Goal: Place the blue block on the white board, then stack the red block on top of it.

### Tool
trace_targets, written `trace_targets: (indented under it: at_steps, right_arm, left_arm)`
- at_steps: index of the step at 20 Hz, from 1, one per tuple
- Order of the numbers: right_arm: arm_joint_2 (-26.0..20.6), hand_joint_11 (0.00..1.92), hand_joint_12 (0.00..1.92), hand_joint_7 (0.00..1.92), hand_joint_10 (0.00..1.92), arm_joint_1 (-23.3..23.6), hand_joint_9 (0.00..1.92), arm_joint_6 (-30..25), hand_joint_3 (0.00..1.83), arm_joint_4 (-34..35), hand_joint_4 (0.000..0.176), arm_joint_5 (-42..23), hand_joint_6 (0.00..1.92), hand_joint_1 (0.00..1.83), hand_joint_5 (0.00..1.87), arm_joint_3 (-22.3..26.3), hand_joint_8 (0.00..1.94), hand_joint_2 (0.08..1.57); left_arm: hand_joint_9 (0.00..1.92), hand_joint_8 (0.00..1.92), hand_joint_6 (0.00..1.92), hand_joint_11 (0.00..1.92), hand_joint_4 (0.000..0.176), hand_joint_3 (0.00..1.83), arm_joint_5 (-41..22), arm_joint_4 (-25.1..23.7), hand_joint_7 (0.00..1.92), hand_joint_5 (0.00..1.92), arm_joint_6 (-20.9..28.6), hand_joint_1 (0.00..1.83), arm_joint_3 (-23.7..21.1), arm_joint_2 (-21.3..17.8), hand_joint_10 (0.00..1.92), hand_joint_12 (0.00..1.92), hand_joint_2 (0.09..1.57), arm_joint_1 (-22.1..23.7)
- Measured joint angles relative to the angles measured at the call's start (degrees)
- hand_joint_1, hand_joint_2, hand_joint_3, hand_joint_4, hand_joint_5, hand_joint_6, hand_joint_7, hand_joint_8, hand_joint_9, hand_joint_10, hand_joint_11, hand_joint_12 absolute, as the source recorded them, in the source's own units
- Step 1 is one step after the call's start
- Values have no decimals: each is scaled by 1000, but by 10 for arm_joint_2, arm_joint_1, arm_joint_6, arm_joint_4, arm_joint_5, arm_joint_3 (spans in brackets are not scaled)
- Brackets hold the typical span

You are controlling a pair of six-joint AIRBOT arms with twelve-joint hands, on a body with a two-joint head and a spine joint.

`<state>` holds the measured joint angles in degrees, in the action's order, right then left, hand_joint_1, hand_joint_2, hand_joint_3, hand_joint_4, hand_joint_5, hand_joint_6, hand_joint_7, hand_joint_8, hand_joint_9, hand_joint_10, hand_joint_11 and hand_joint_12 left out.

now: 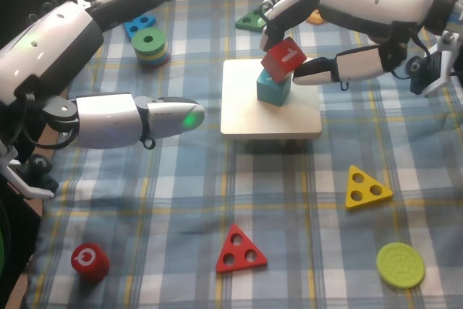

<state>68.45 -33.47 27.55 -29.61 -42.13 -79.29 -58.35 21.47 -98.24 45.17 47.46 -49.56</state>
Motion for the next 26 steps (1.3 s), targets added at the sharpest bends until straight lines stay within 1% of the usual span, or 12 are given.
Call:
trace_targets:
  at_steps: [3,5,7,8,10,14,16,18,20,22,24,26]
  right_arm:
    - [0,115,1167,865,3,0,708,0,1,-3,0,3,805,1176,1086,0,3,1062]
    - [3,117,1167,868,4,1,711,-1,1,-2,0,5,806,1176,1085,-2,4,1062]
    - [8,127,1093,860,2,6,697,-2,0,-7,0,9,818,1174,1077,-4,1,1066]
    - [9,132,1082,858,2,7,696,-2,0,-7,0,9,819,1174,1077,-4,1,1066]
    - [10,156,1050,854,0,8,695,-2,1,-10,0,9,834,1172,1067,-4,0,1071]
    - [10,169,1065,859,5,8,706,-2,1,-15,0,12,855,1168,1055,-4,2,1076]
    - [10,153,1085,856,4,9,708,-2,0,-15,0,13,844,1170,1061,-4,1,1074]
    - [10,141,1092,857,5,10,714,-2,0,-16,0,16,838,1171,1064,-4,1,1072]
    - [10,114,1107,853,2,10,706,-3,1,-15,0,17,855,1169,1054,-4,0,1076]
    - [10,110,1108,855,0,10,701,-4,0,-15,0,17,854,1170,1055,-4,1,1076]
    - [10,114,1084,848,2,10,686,-5,1,-15,0,17,874,1163,1043,-4,1,1081]
    - [10,136,1072,847,4,10,691,-5,1,-15,0,17,884,1165,1035,-4,1,1086]
  left_arm:
    - [247,1,0,0,166,0,0,0,300,298,0,819,0,0,2,412,859,0]
    - [247,0,0,0,165,0,0,0,299,299,0,807,0,0,1,433,862,0]
    - [243,0,1,0,157,1,0,0,297,302,0,795,0,0,0,413,868,0]
    - [241,0,0,0,161,0,0,0,296,301,0,793,0,0,0,407,868,0]
    - [237,0,1,0,163,0,1,0,296,304,0,786,0,0,1,389,868,0]
    - [244,0,0,0,155,2,2,-1,294,302,0,771,0,0,4,390,872,1]
    - [231,0,0,0,164,0,2,0,289,303,0,778,0,0,0,337,871,1]
    - [241,1,1,0,157,0,2,0,296,306,0,785,0,0,3,356,868,1]
    - [241,1,0,0,167,1,2,0,298,300,0,775,0,0,2,360,870,1]
    - [241,1,2,0,163,0,2,0,297,304,0,780,0,0,2,362,868,1]
    - [238,0,1,0,167,0,2,0,296,303,0,780,0,0,0,362,863,1]
    - [239,1,2,0,163,0,2,0,298,306,0,776,0,0,0,363,862,1]
